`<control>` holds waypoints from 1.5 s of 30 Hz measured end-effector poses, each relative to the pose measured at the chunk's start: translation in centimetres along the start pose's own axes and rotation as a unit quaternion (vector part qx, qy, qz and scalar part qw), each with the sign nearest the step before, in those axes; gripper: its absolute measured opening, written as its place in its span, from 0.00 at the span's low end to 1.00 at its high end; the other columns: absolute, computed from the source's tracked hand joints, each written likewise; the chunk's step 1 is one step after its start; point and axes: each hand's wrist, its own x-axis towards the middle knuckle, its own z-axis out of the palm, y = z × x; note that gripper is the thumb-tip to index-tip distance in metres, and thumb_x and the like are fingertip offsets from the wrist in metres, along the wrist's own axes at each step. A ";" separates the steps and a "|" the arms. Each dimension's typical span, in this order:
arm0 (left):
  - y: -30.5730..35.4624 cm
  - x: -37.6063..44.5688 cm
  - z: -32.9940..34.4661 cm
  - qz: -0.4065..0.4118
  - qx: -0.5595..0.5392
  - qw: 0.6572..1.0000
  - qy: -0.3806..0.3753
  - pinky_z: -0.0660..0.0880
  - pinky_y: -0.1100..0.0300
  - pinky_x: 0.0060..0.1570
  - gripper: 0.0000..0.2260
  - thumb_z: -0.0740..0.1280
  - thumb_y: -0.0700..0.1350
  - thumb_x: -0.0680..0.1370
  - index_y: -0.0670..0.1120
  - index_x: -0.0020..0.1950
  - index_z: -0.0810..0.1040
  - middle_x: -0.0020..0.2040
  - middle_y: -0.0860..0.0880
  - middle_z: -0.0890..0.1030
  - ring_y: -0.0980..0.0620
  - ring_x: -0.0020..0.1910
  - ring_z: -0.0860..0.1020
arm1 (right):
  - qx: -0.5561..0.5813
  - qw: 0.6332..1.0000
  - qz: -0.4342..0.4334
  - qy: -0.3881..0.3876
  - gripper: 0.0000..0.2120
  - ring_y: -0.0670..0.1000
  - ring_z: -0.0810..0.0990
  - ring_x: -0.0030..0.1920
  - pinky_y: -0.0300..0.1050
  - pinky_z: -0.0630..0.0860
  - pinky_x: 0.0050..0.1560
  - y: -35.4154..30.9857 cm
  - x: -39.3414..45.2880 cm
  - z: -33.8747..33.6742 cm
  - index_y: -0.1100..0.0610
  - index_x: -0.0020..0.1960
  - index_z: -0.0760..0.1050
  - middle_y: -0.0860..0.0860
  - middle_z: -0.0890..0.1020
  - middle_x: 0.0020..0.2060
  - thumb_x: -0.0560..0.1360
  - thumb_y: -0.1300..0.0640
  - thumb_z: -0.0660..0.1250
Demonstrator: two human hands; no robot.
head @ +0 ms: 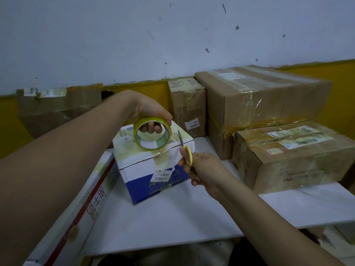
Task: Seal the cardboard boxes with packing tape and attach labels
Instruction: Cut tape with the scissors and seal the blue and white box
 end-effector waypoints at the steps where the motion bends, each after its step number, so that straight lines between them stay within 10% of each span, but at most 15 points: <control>1: -0.4 -0.4 0.0 0.011 -0.018 1.000 0.015 0.63 0.65 0.23 0.13 0.60 0.49 0.82 0.42 0.59 0.76 0.30 0.49 0.71 0.56 0.23 0.65 | -0.003 1.000 -0.006 0.000 0.22 0.46 0.67 0.26 0.38 0.69 0.28 0.2 -0.1 0.1 0.59 0.43 0.81 0.48 0.77 0.26 0.79 0.40 0.63; 11: -4.2 -3.4 3.4 0.208 -0.288 0.926 0.127 0.63 0.65 0.25 0.10 0.59 0.47 0.83 0.44 0.49 0.76 0.30 0.50 0.70 0.55 0.24 0.67 | -0.210 0.972 -0.084 -0.060 0.10 0.46 0.76 0.41 0.33 0.75 0.34 2.9 -3.5 -0.3 0.42 0.54 0.73 0.45 0.78 0.46 0.79 0.38 0.61; 16: -4.1 -3.7 6.4 0.284 -0.415 0.849 0.163 0.68 0.66 0.26 0.07 0.57 0.43 0.81 0.44 0.53 0.73 0.31 0.49 0.72 0.53 0.25 0.71 | -0.242 0.953 -0.126 0.132 0.15 0.46 0.79 0.39 0.38 0.74 0.32 4.1 -4.7 -2.7 0.50 0.56 0.72 0.46 0.79 0.42 0.79 0.39 0.62; 19: -3.8 -4.4 8.0 0.326 -0.454 0.813 0.164 0.72 0.63 0.30 0.06 0.59 0.42 0.81 0.43 0.55 0.73 0.33 0.48 0.74 0.53 0.27 0.72 | -0.489 0.827 -0.095 0.262 0.19 0.52 0.79 0.38 0.44 0.74 0.35 5.7 -4.9 -4.7 0.55 0.50 0.72 0.51 0.81 0.41 0.79 0.38 0.60; 23: -2.6 -4.8 11.0 0.368 -0.473 0.782 0.171 0.76 0.60 0.32 0.07 0.62 0.40 0.82 0.41 0.60 0.74 0.36 0.46 0.77 0.51 0.30 0.76 | -0.679 0.708 -0.018 0.193 0.11 0.54 0.81 0.54 0.44 0.73 0.47 7.0 -3.8 -4.5 0.59 0.58 0.77 0.54 0.82 0.55 0.83 0.60 0.57; 28: -1.9 -5.4 14.0 0.370 -0.459 0.778 0.218 0.80 0.57 0.41 0.12 0.64 0.40 0.82 0.43 0.66 0.71 0.41 0.42 0.81 0.50 0.35 0.81 | -0.676 0.721 -0.025 0.146 0.10 0.55 0.81 0.56 0.47 0.76 0.51 3.7 -2.7 -3.4 0.59 0.60 0.77 0.55 0.81 0.56 0.82 0.59 0.61; 31: -2.7 -5.9 15.6 0.378 -0.430 0.785 0.236 0.80 0.54 0.46 0.14 0.65 0.42 0.82 0.45 0.68 0.69 0.44 0.43 0.83 0.49 0.38 0.82 | -0.402 0.862 -0.220 0.215 0.15 0.50 0.83 0.40 0.46 0.77 0.38 -0.1 -3.7 -2.8 0.53 0.49 0.78 0.50 0.83 0.40 0.82 0.44 0.60; 33: -3.7 -6.3 17.0 0.379 -0.388 0.801 0.254 0.79 0.48 0.52 0.15 0.66 0.47 0.82 0.49 0.68 0.69 0.46 0.44 0.84 0.49 0.41 0.83 | -0.193 0.933 -0.273 0.131 0.17 0.46 0.83 0.42 0.42 0.77 0.38 -2.8 -5.1 -1.5 0.49 0.54 0.77 0.47 0.83 0.45 0.79 0.37 0.59; 40: -9.2 -7.9 24.4 0.331 -0.419 0.799 0.275 0.77 0.50 0.45 0.16 0.64 0.44 0.83 0.45 0.70 0.67 0.40 0.46 0.82 0.49 0.36 0.81 | -0.239 0.911 -0.316 0.112 0.03 0.38 0.79 0.35 0.37 0.76 0.39 0.4 -6.2 3.1 0.53 0.43 0.85 0.44 0.83 0.33 0.73 0.54 0.75; 45: -13.3 -6.3 30.2 0.216 -0.468 0.809 0.283 0.80 0.56 0.43 0.28 0.64 0.47 0.83 0.51 0.79 0.53 0.35 0.50 0.82 0.55 0.31 0.81 | -0.288 0.909 -0.296 0.060 0.11 0.35 0.77 0.32 0.29 0.70 0.34 6.6 -6.8 5.7 0.45 0.34 0.78 0.41 0.79 0.30 0.73 0.54 0.75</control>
